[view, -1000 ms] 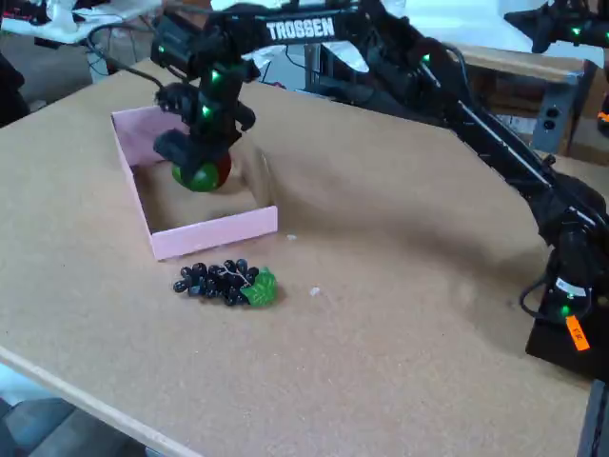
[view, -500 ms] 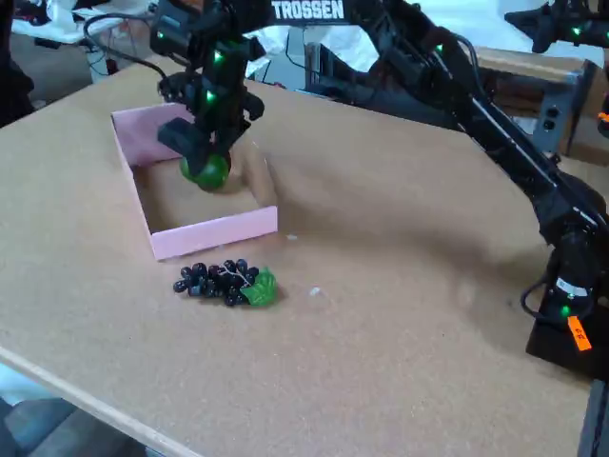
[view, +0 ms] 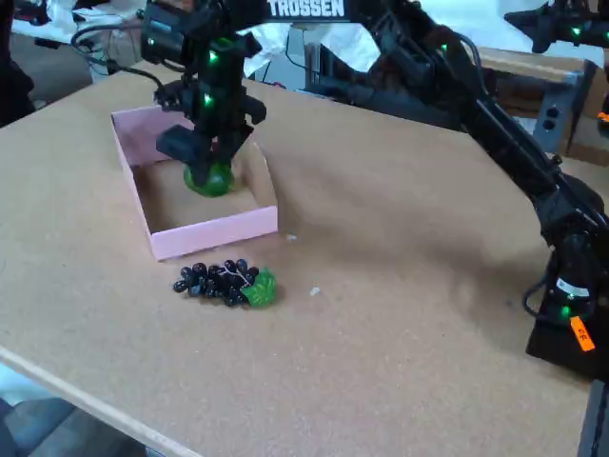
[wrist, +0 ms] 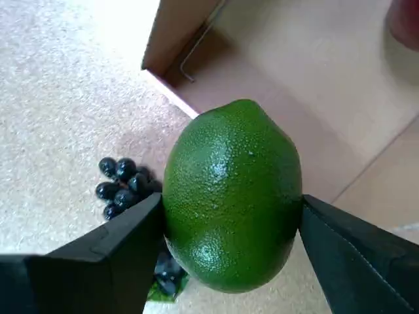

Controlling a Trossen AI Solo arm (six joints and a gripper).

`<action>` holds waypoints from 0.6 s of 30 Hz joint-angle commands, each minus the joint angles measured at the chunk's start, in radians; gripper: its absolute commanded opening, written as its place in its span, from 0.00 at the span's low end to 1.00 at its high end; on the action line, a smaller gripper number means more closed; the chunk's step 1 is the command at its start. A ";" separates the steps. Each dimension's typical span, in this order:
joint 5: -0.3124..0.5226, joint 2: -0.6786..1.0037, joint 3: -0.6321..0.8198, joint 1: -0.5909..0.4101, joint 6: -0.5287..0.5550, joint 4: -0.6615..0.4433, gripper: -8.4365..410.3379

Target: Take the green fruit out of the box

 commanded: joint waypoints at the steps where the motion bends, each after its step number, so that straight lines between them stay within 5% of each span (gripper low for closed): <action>1: 0.051 -0.048 -0.032 0.015 0.007 -0.023 0.55; 7: 0.051 -0.171 -0.220 0.021 0.028 0.022 0.55; 13: 0.050 -0.401 -0.600 0.021 0.052 0.281 0.55; 18: 0.050 -0.545 -0.794 0.021 0.072 0.323 0.55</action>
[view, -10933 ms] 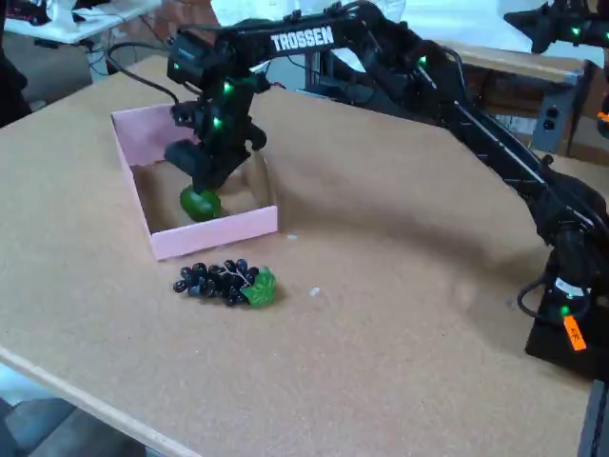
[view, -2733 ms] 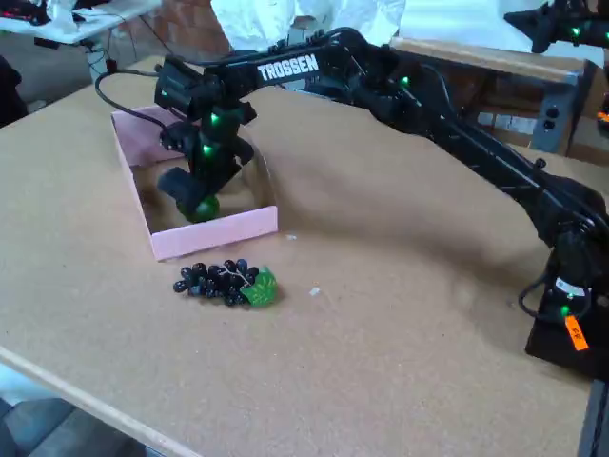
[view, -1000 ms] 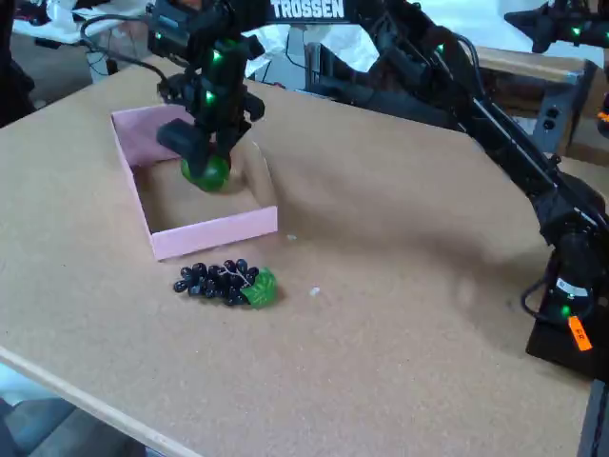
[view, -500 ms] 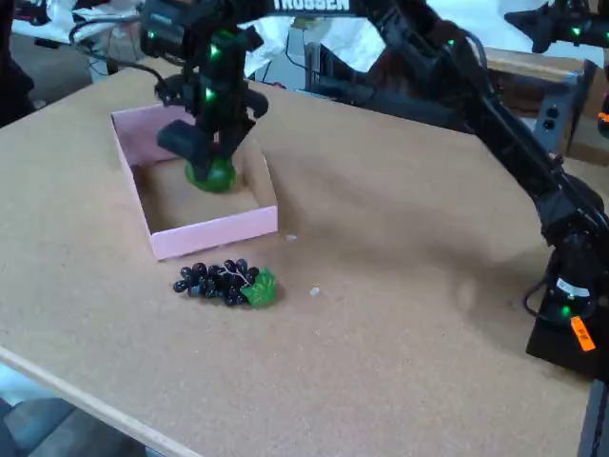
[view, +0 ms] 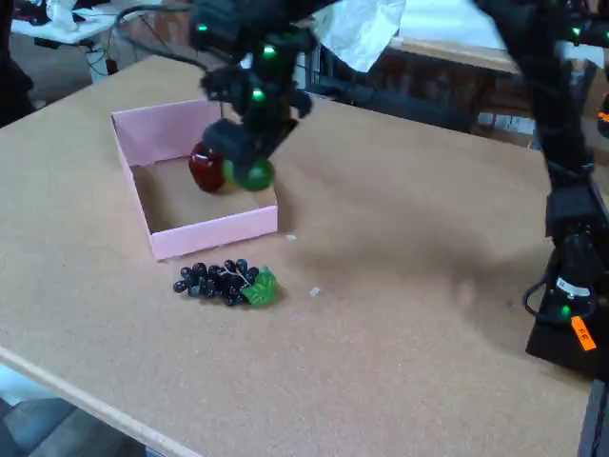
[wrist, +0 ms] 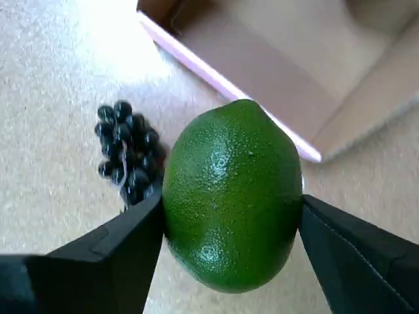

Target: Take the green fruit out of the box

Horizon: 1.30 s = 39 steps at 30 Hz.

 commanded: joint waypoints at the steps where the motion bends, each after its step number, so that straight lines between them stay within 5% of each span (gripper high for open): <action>1: 0.002 -0.103 -0.135 0.000 0.014 0.022 0.55; 16: 0.005 -0.210 -0.347 0.054 0.063 0.034 0.55; 39: 0.002 -0.232 -0.523 0.069 0.074 0.200 0.55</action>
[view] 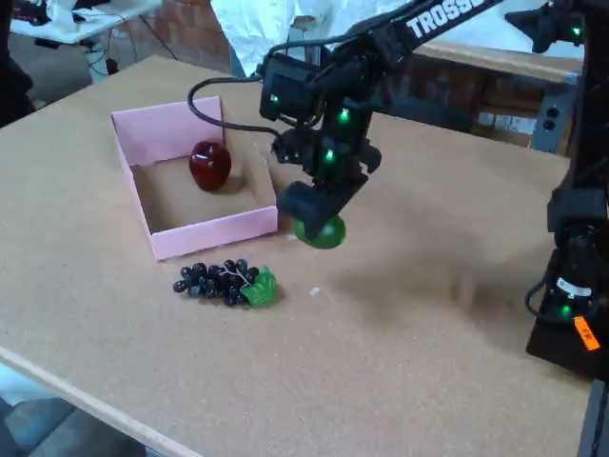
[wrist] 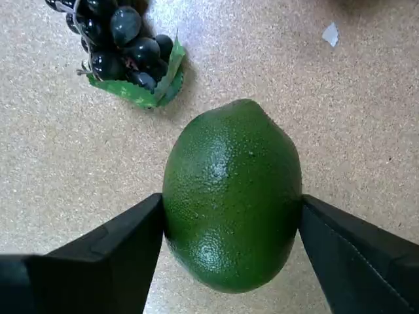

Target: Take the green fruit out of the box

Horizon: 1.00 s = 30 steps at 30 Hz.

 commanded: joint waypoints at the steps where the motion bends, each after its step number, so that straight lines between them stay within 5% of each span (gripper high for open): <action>1: 0.000 0.000 -0.002 0.002 -0.002 0.015 0.55; 30: 0.003 0.000 -0.230 0.006 0.008 0.239 0.55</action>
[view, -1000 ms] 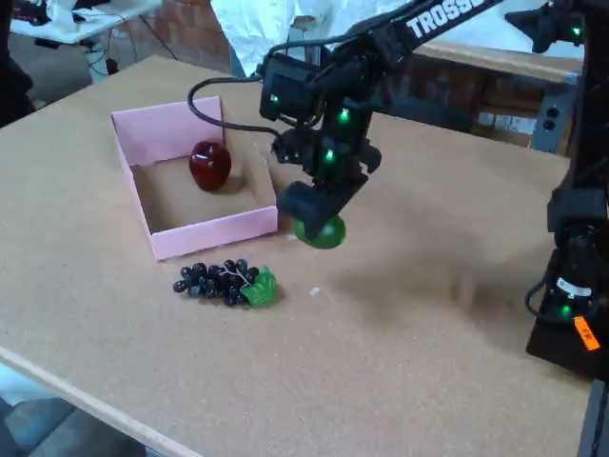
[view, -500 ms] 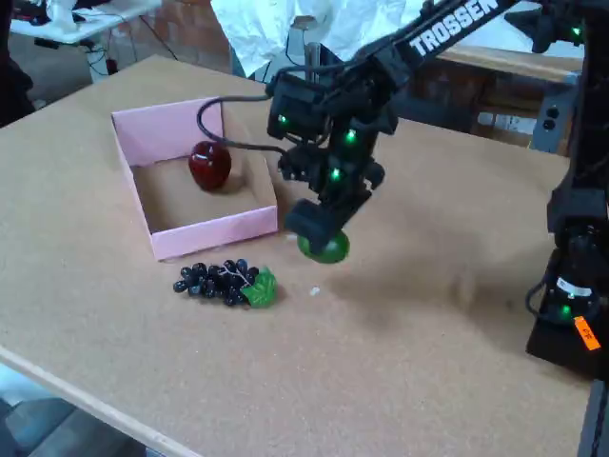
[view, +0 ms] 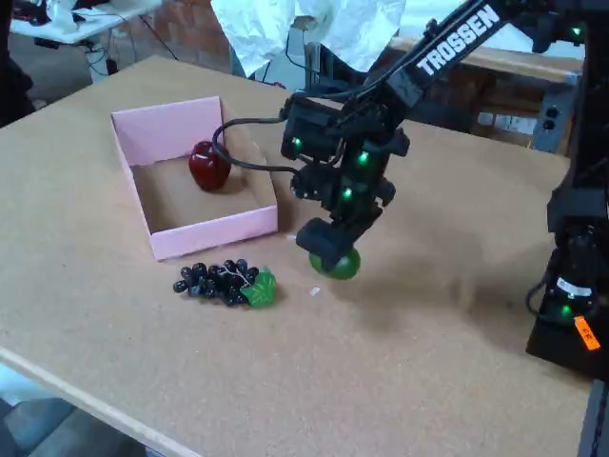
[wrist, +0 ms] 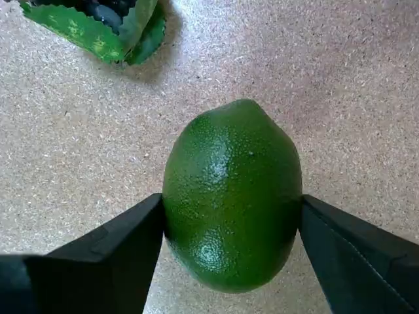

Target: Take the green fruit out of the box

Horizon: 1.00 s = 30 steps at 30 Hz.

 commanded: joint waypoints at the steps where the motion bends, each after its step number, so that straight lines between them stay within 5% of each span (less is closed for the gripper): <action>1: 0.002 0.000 -0.001 0.000 0.003 0.006 0.55; 30: 0.007 0.013 -0.058 0.000 0.004 0.103 0.55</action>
